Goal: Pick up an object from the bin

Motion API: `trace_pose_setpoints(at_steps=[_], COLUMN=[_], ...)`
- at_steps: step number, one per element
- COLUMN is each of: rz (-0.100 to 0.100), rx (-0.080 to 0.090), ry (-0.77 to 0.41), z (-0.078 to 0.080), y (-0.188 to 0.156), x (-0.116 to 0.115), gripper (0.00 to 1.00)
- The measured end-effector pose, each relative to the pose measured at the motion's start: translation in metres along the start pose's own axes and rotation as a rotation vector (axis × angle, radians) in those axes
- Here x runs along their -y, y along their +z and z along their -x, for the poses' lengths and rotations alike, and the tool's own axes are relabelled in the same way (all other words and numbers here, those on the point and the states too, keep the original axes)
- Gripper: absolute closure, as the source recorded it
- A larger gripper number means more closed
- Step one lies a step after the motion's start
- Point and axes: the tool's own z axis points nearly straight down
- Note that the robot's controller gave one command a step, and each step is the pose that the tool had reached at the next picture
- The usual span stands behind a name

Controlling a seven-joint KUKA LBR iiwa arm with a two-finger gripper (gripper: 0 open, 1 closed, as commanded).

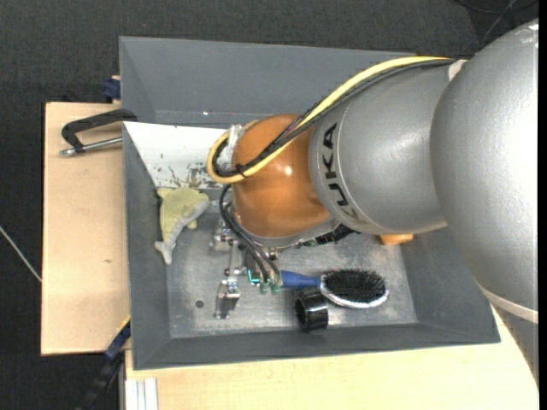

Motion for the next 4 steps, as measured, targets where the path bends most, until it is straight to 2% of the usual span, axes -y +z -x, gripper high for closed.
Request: trace_pose_setpoints(at_steps=[1, 2, 3, 4], rz=[0.004, -0.002, 0.002, 0.001], rx=[0.024, 0.002, 0.016, 0.024], ry=[-0.133, -0.216, -0.252, -0.254], z=[0.012, 0.033, 0.020, 0.022], y=[-0.149, -0.016, 0.070, 0.066], x=[0.025, 0.099, 0.152, 0.150], gripper=[0.00, 0.00, 0.00, 1.00])
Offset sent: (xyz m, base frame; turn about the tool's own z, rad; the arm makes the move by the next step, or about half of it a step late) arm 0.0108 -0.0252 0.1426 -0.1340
